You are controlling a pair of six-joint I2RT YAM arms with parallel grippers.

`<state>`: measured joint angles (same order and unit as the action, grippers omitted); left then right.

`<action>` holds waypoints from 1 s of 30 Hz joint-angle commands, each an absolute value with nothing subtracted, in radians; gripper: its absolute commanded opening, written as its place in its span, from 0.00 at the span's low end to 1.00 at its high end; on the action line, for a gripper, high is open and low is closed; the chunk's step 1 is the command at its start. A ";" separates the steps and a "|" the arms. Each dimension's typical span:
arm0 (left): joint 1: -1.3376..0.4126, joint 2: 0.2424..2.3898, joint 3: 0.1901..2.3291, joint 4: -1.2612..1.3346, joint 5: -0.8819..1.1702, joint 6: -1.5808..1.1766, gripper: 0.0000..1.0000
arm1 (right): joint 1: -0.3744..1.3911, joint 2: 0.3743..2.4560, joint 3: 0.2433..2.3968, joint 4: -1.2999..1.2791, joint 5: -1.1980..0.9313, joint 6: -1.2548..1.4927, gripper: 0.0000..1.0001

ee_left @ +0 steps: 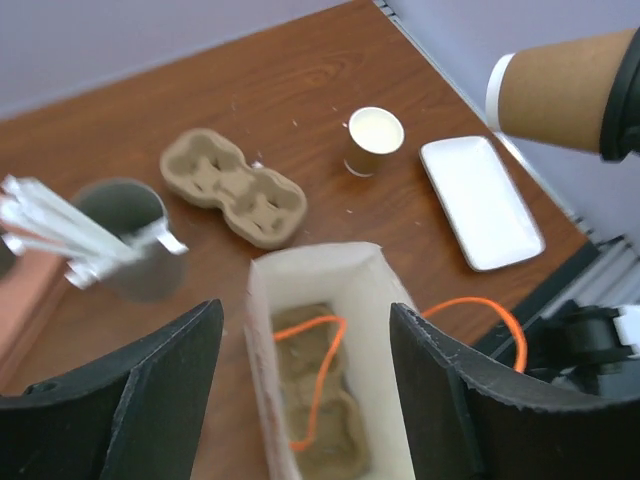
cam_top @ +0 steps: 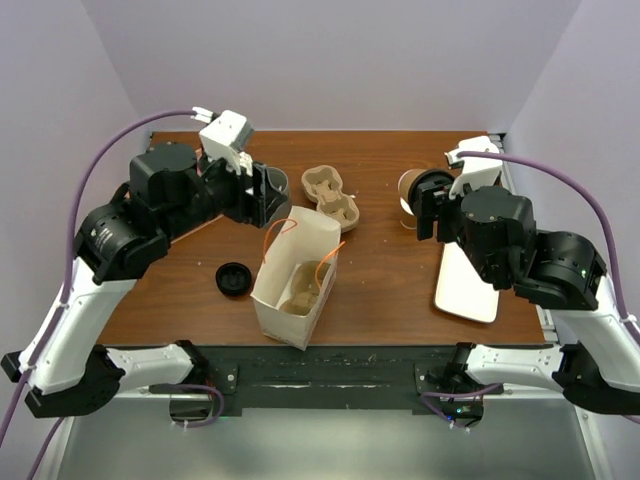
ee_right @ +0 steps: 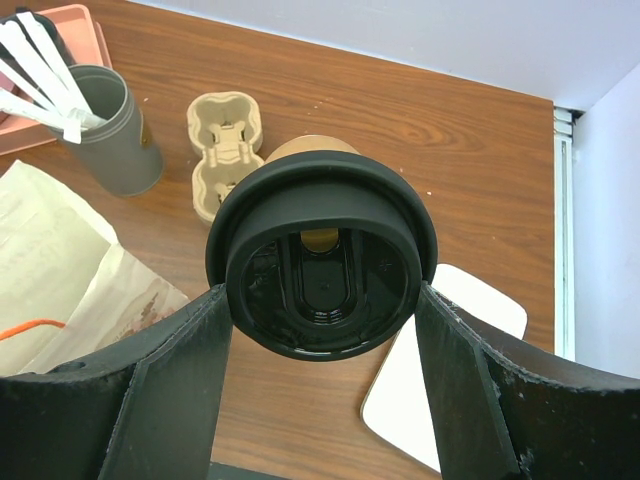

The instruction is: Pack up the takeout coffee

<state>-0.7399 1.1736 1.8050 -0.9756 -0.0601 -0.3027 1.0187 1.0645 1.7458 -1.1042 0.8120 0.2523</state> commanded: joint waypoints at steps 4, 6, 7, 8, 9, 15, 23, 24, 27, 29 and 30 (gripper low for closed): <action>-0.736 1.371 1.825 -0.819 0.052 0.191 0.72 | 1.016 1.040 1.796 -1.091 0.798 0.236 0.15; -0.735 1.413 1.819 -0.792 0.058 0.294 0.72 | 1.015 1.034 1.801 -1.098 0.792 0.236 0.15; -0.735 1.442 1.819 -0.785 0.070 0.337 0.72 | 1.015 1.028 1.798 -1.097 0.790 0.238 0.15; -0.735 1.454 1.825 -0.787 0.078 0.374 0.72 | 1.015 1.022 1.792 -1.091 0.790 0.239 0.15; -0.735 1.468 1.836 -0.793 0.110 0.432 0.73 | 1.015 1.006 1.780 -1.088 0.792 0.239 0.15; -0.730 1.502 1.858 -0.844 0.371 0.535 0.77 | 1.015 0.974 1.746 -1.086 0.790 0.239 0.15; -0.726 1.568 1.821 -1.011 0.447 0.652 0.77 | 1.016 0.953 1.712 -1.052 0.807 0.210 0.15; -0.724 1.566 1.794 -1.011 0.427 0.672 0.77 | 1.015 0.954 1.709 -1.051 0.807 0.209 0.15; -0.724 1.563 1.763 -0.983 0.378 0.692 0.75 | 1.015 0.953 1.700 -1.042 0.810 0.207 0.15; -0.724 1.572 1.758 -0.950 0.354 0.695 0.74 | 1.015 0.950 1.694 -1.034 0.808 0.209 0.15; -0.724 1.571 1.747 -0.916 0.341 0.699 0.73 | 1.015 0.951 1.690 -1.032 0.805 0.210 0.15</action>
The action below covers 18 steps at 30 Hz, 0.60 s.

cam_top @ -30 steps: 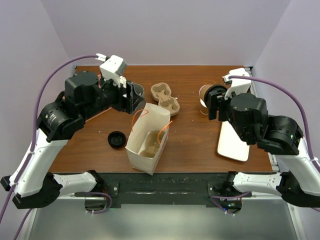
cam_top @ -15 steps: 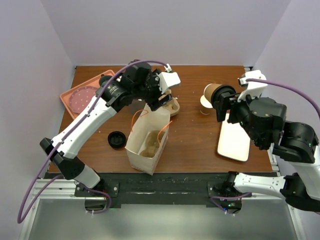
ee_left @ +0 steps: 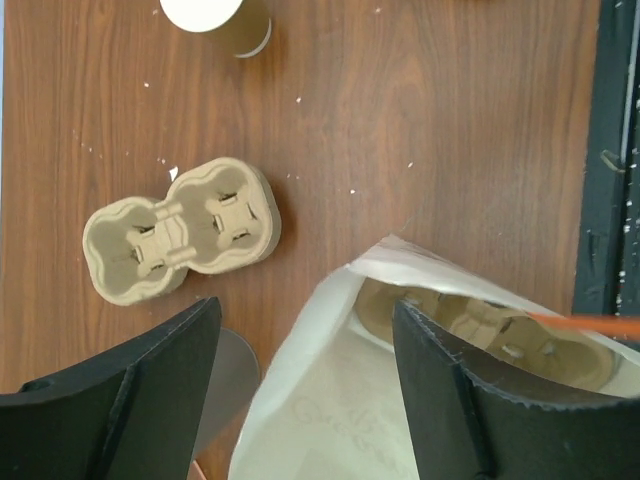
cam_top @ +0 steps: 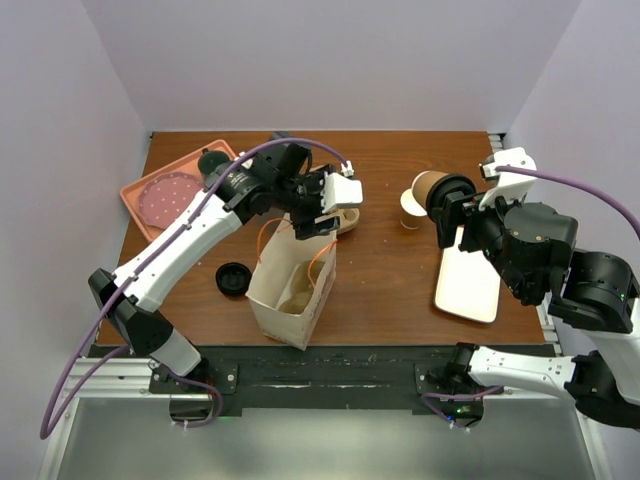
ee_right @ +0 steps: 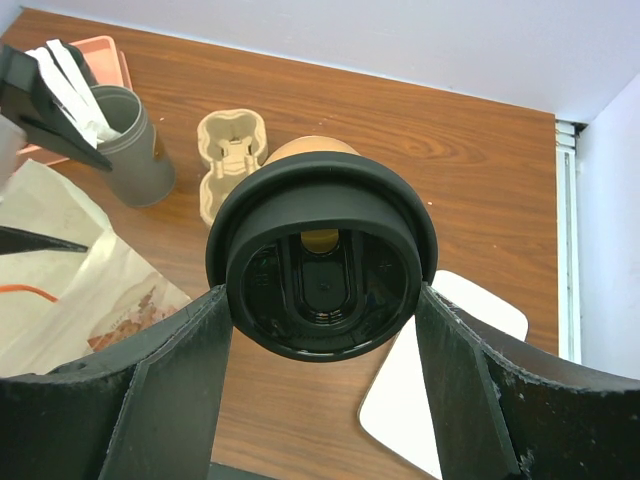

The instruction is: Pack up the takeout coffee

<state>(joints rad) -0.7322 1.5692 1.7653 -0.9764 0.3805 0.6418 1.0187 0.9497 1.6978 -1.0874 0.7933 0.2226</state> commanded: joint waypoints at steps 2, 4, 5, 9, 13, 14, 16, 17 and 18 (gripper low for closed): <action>-0.723 1.569 1.735 -0.882 0.327 0.706 0.72 | 1.017 0.950 1.687 -1.025 0.804 0.210 0.15; -0.723 1.586 1.741 -0.873 0.319 0.721 0.70 | 1.015 0.951 1.687 -1.022 0.804 0.206 0.15; -0.723 1.594 1.744 -0.880 0.319 0.726 0.68 | 1.015 0.953 1.689 -1.019 0.804 0.204 0.15; -0.723 1.586 1.732 -0.920 0.331 0.719 0.59 | 1.017 0.956 1.694 -1.012 0.810 0.199 0.15; -0.724 1.565 1.718 -0.959 0.365 0.680 0.45 | 1.017 0.948 1.671 -0.996 0.807 0.209 0.15; -0.724 1.563 1.712 -0.971 0.370 0.677 0.44 | 1.016 0.946 1.664 -0.986 0.807 0.210 0.15; -0.724 1.552 1.700 -0.985 0.377 0.666 0.39 | 1.015 0.945 1.655 -0.979 0.805 0.210 0.15; -0.723 1.551 1.700 -0.983 0.374 0.661 0.35 | 1.015 0.948 1.654 -0.970 0.802 0.210 0.15; -0.723 1.551 1.709 -0.979 0.367 0.641 0.24 | 1.015 0.948 1.654 -0.966 0.802 0.209 0.15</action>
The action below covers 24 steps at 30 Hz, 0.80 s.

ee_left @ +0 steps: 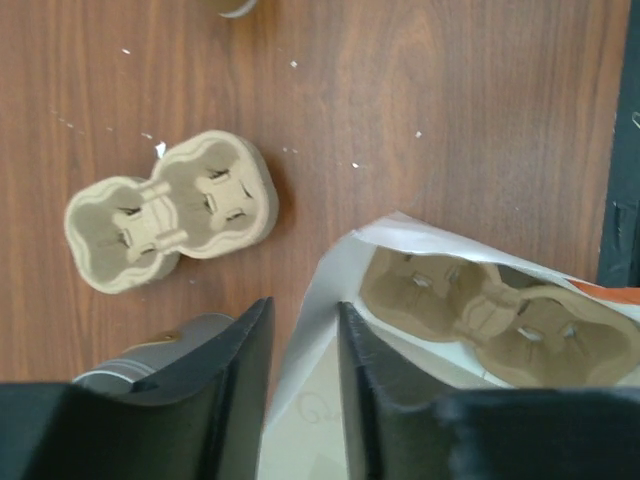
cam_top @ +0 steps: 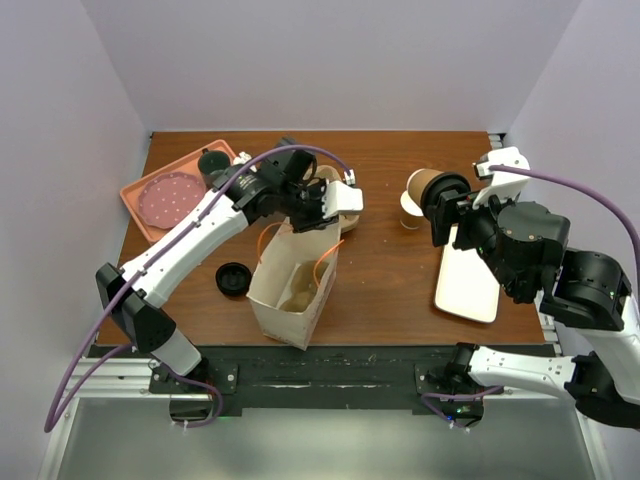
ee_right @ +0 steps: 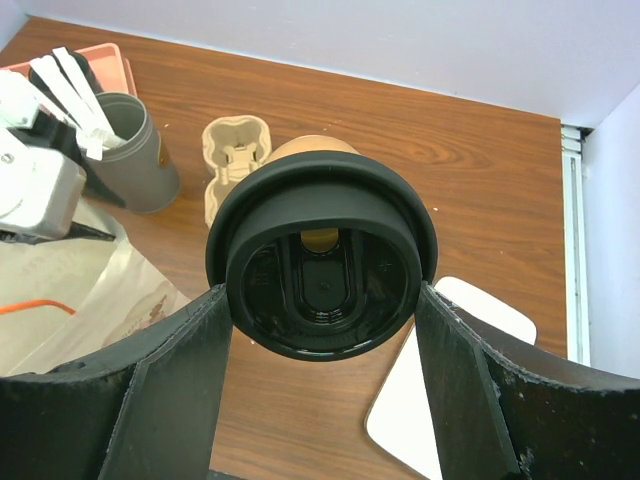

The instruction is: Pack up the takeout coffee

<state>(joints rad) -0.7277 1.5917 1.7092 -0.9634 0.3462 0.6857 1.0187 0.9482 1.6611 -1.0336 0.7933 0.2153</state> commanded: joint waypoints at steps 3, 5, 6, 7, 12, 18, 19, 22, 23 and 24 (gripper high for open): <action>-0.723 1.554 1.745 -0.954 0.325 0.553 0.02 | 1.015 0.950 1.651 -0.953 0.799 0.201 0.15; -0.723 1.551 1.778 -0.948 0.298 0.473 0.00 | 1.017 0.950 1.644 -0.945 0.799 0.196 0.15; -0.723 1.551 1.787 -0.945 0.272 0.438 0.00 | 1.016 0.950 1.643 -0.943 0.801 0.196 0.15; -0.723 1.551 1.798 -0.943 0.250 0.398 0.00 | 1.015 0.950 1.640 -0.940 0.801 0.196 0.15; -0.723 1.545 1.864 -0.985 0.106 0.066 0.00 | 1.015 0.950 1.634 -0.940 0.799 0.198 0.15; -0.723 1.571 1.870 -1.163 0.094 -0.355 0.00 | 1.015 0.953 1.626 -0.937 0.796 0.202 0.15; -0.723 1.565 1.847 -1.167 0.103 -0.404 0.00 | 1.015 0.954 1.625 -0.933 0.793 0.202 0.15; -0.723 1.496 1.729 -1.135 0.095 -0.610 0.00 | 1.017 0.962 1.623 -0.927 0.785 0.202 0.15; -0.723 1.467 1.654 -1.080 0.075 -0.697 0.00 | 1.017 0.966 1.624 -0.925 0.782 0.202 0.15; -0.723 1.404 1.620 -1.056 0.068 -0.733 0.00 | 1.017 0.969 1.624 -0.925 0.779 0.202 0.15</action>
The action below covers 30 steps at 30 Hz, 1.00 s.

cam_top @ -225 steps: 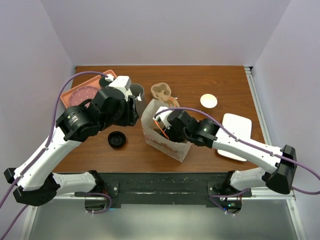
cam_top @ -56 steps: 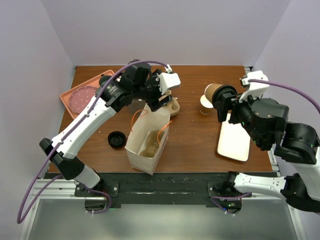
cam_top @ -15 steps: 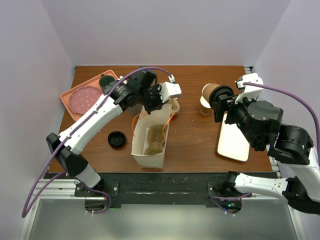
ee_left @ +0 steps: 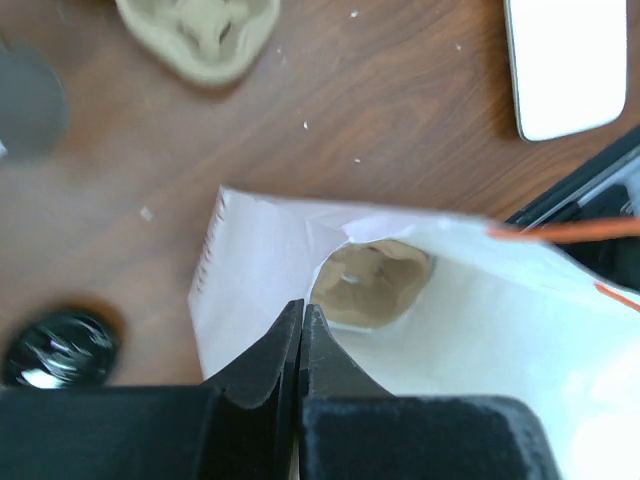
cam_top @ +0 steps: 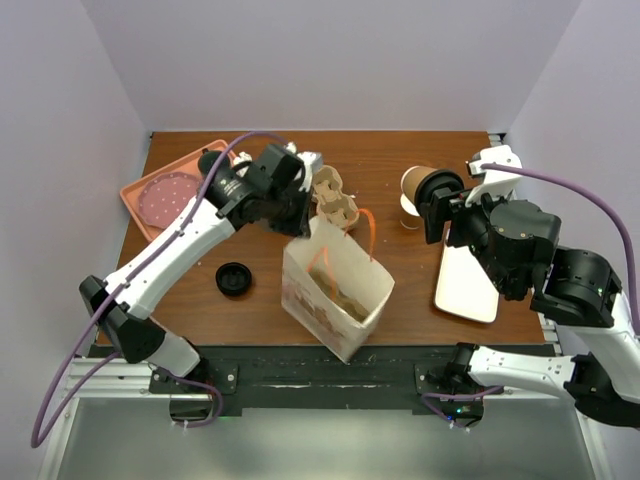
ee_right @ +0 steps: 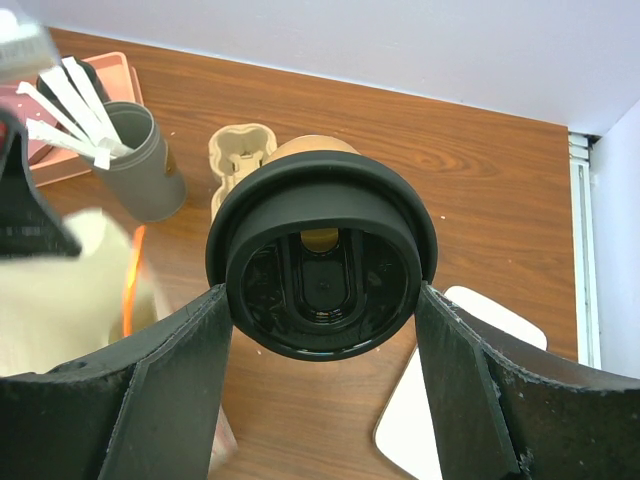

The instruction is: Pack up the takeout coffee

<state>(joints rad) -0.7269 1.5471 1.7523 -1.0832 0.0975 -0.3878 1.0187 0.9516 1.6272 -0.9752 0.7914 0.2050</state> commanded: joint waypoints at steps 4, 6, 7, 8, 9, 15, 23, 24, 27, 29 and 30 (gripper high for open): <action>-0.723 1.301 1.520 -1.025 -0.024 -0.903 0.00 | 1.015 0.977 1.625 -0.916 0.772 0.204 0.15; -0.724 1.267 1.479 -0.993 -0.028 -0.946 0.00 | 1.016 0.983 1.626 -0.919 0.772 0.199 0.15; -0.724 1.258 1.468 -0.989 -0.040 -0.960 0.00 | 1.015 0.985 1.628 -0.920 0.772 0.198 0.15; -0.727 1.247 1.459 -0.979 -0.073 -0.985 0.00 | 1.015 0.985 1.631 -0.922 0.769 0.195 0.15; -0.726 1.220 1.451 -0.963 -0.092 -0.998 0.00 | 1.015 0.992 1.635 -0.923 0.767 0.190 0.15; -0.726 1.134 1.362 -0.856 -0.141 -1.040 0.07 | 1.016 1.019 1.672 -0.936 0.749 0.189 0.15; -0.724 1.124 1.420 -0.926 -0.165 -0.807 0.64 | 1.016 1.078 1.758 -1.008 0.704 0.213 0.15; -0.724 1.132 1.439 -0.946 -0.190 -0.780 0.65 | 1.015 1.081 1.773 -1.014 0.693 0.206 0.15; -0.724 1.175 1.520 -1.018 -0.262 -0.672 0.67 | 1.015 1.094 1.819 -1.015 0.565 0.131 0.16; -0.724 1.204 1.566 -1.061 -0.288 -0.611 0.68 | 1.017 1.101 1.868 -1.040 0.511 0.109 0.15; -0.724 1.232 1.578 -1.069 -0.297 -0.592 0.68 | 1.017 1.098 1.877 -1.043 0.473 0.083 0.15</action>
<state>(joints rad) -0.7269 1.1770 1.4826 -1.0039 -0.1967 -0.7597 1.0180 1.1034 1.7866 -1.0279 0.6262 0.1688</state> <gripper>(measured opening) 0.674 0.709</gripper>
